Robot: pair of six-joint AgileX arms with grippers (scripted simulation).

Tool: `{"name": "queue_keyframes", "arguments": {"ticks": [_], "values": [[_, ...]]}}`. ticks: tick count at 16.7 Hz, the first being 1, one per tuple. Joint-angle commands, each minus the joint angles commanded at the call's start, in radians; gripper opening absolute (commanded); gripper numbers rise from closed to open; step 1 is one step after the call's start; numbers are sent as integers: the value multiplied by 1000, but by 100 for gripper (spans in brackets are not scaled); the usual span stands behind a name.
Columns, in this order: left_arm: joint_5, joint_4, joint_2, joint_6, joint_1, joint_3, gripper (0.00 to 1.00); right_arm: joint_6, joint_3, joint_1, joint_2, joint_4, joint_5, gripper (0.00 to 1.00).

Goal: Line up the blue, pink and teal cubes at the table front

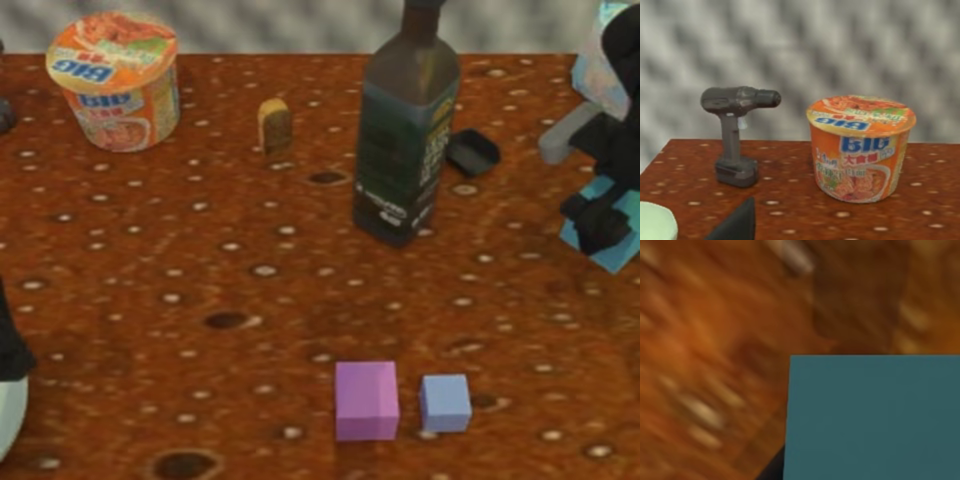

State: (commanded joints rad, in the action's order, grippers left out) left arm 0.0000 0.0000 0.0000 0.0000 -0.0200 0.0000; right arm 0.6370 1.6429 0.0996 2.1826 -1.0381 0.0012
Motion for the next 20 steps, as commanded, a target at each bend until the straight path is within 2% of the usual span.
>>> {"name": "queue_keyframes", "arguments": {"ticks": [7, 10, 15, 20], "values": [[0, 0, 0, 0, 0, 0, 100, -2, 22, -3, -20, -36, 0, 0], [0, 0, 0, 0, 0, 0, 100, -66, 49, 40, -6, -47, 1, 0], [0, 0, 0, 0, 0, 0, 100, -360, 147, 214, 53, -98, 3, 0], [0, 0, 0, 0, 0, 0, 100, -821, 254, 458, 123, -169, 0, 0]]}}
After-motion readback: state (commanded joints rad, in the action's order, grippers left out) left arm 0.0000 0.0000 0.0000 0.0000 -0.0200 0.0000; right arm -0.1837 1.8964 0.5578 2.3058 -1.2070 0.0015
